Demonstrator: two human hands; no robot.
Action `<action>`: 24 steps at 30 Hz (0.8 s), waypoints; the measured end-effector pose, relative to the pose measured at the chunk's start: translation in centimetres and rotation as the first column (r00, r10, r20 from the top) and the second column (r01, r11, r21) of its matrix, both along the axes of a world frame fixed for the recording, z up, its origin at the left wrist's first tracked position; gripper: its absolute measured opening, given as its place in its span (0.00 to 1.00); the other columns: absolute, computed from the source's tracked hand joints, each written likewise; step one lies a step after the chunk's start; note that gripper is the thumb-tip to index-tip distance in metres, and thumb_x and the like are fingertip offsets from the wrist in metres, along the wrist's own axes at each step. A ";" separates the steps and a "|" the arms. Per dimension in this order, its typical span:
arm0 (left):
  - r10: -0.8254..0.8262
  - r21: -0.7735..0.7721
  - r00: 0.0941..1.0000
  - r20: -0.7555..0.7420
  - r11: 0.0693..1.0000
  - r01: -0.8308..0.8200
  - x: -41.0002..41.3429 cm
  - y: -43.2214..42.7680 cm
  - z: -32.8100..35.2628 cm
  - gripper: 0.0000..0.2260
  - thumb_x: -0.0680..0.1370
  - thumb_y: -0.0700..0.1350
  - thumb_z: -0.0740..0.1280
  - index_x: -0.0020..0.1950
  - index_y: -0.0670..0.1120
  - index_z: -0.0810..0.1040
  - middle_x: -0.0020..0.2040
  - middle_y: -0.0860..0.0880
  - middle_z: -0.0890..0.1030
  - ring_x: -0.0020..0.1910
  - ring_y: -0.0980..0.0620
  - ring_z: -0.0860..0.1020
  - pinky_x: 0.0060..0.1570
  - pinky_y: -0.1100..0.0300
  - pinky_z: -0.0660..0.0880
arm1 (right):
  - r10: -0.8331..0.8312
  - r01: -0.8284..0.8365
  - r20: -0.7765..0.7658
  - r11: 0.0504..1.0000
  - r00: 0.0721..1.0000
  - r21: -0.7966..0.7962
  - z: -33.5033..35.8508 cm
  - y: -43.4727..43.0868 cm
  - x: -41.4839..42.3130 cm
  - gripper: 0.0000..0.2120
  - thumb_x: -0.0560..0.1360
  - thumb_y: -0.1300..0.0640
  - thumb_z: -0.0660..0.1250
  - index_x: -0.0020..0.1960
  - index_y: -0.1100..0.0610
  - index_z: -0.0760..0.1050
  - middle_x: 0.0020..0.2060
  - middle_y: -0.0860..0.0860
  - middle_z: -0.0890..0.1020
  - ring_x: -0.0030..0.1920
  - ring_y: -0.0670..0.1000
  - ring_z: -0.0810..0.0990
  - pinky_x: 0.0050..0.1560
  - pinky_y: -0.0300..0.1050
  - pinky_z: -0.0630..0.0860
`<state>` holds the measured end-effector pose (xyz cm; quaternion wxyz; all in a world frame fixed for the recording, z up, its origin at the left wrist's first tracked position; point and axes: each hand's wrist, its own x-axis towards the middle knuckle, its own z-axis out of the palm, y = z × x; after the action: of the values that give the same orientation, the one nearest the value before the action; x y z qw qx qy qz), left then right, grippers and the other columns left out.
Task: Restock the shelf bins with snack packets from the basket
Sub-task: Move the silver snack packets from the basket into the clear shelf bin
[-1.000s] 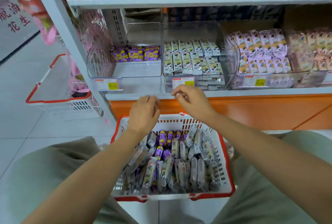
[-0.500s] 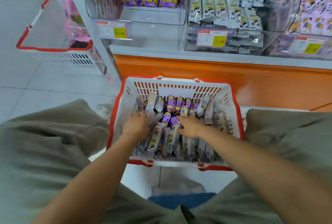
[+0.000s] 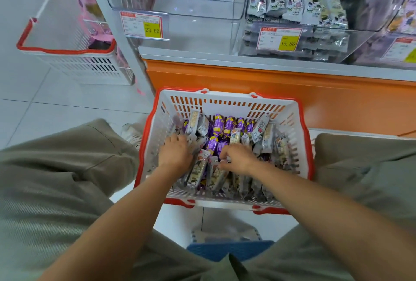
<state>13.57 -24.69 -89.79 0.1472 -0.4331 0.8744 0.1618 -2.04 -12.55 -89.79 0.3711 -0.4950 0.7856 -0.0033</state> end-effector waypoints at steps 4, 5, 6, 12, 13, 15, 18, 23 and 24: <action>0.033 0.047 0.999 -0.032 0.998 -0.032 0.2 -0.4 -0.5 0.28 0.81 0.62 0.54 0.67 0.40 0.68 0.62 0.39 0.73 0.60 0.42 0.73 0.59 0.49 0.74 | -0.181 0.200 0.237 0.978 0.955 -0.058 -0.1 0.3 -1.2 0.09 0.76 0.56 0.70 0.55 0.54 0.76 0.64 0.52 0.76 0.67 0.53 0.72 0.66 0.48 0.68; 0.055 0.068 0.998 -0.041 0.996 -0.052 0.2 -0.4 -0.3 0.27 0.80 0.62 0.55 0.65 0.40 0.69 0.60 0.40 0.74 0.57 0.42 0.74 0.56 0.50 0.74 | -0.220 0.249 0.303 0.966 0.927 -0.062 0.3 0.4 -1.6 0.09 0.76 0.58 0.70 0.56 0.55 0.75 0.66 0.53 0.74 0.69 0.54 0.70 0.66 0.47 0.67; 0.079 0.089 0.994 -0.072 0.993 -0.073 0.0 -0.4 -0.2 0.25 0.80 0.61 0.58 0.63 0.40 0.70 0.57 0.41 0.75 0.53 0.44 0.75 0.52 0.51 0.75 | -0.254 0.294 0.358 0.954 0.899 -0.062 0.7 0.4 -2.0 0.10 0.76 0.59 0.69 0.57 0.56 0.75 0.68 0.53 0.72 0.70 0.54 0.69 0.65 0.45 0.66; 0.625 0.695 0.732 -0.272 0.653 -0.300 -1.3 -1.3 2.1 0.05 0.79 0.44 0.64 0.51 0.43 0.74 0.44 0.41 0.80 0.40 0.46 0.76 0.44 0.49 0.75 | -0.337 0.461 0.549 0.881 0.765 -0.102 3.0 -0.5 -4.6 0.12 0.77 0.59 0.69 0.59 0.52 0.74 0.70 0.52 0.70 0.72 0.53 0.66 0.66 0.47 0.68; 0.706 0.763 0.658 -0.264 0.570 -0.305 -1.6 -1.4 2.8 0.03 0.77 0.42 0.63 0.46 0.43 0.74 0.39 0.41 0.78 0.37 0.46 0.75 0.43 0.49 0.74 | -0.335 0.488 0.575 0.863 0.747 -0.132 3.5 -0.7 -5.1 0.12 0.77 0.59 0.69 0.58 0.52 0.74 0.69 0.52 0.71 0.72 0.52 0.66 0.68 0.47 0.67; 0.819 0.863 0.535 -0.207 0.411 -0.294 -2.4 -1.2 4.0 0.05 0.74 0.41 0.61 0.38 0.43 0.71 0.31 0.44 0.72 0.31 0.48 0.71 0.38 0.55 0.71 | -0.336 0.556 0.633 0.811 0.697 -0.181 4.9 -1.3 -6.0 0.11 0.76 0.61 0.70 0.56 0.53 0.75 0.69 0.52 0.72 0.72 0.50 0.67 0.68 0.47 0.68; 0.812 0.959 0.567 -0.138 0.252 -0.128 -4.2 -0.3 5.9 0.11 0.80 0.49 0.61 0.52 0.43 0.76 0.45 0.43 0.79 0.41 0.50 0.80 0.42 0.56 0.77 | -0.344 0.647 0.698 0.730 0.628 -0.222 6.8 -1.7 -7.1 0.09 0.75 0.62 0.71 0.52 0.51 0.77 0.65 0.53 0.75 0.70 0.52 0.70 0.66 0.56 0.73; 0.715 0.927 0.635 -0.293 0.375 0.005 -6.8 1.9 7.5 0.20 0.79 0.46 0.68 0.67 0.40 0.70 0.57 0.53 0.72 0.58 0.54 0.70 0.59 0.62 0.65 | -0.308 0.633 0.684 0.718 0.661 -0.289 9.9 -0.8 -8.1 0.09 0.76 0.62 0.70 0.55 0.53 0.77 0.62 0.50 0.75 0.66 0.50 0.72 0.60 0.45 0.76; 0.713 0.904 0.617 -0.332 0.427 -0.007 -7.3 2.2 8.0 0.13 0.79 0.44 0.67 0.61 0.41 0.73 0.55 0.52 0.73 0.55 0.52 0.73 0.56 0.63 0.69 | -0.309 0.635 0.672 0.708 0.673 -0.310 10.5 -0.3 -8.4 0.09 0.76 0.62 0.70 0.55 0.53 0.77 0.62 0.50 0.76 0.66 0.49 0.71 0.56 0.40 0.75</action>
<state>6.26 -22.48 -81.74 -0.0403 -0.4062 0.5388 0.7370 -10.48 -12.89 -79.34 0.4260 -0.3195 0.7075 -0.4647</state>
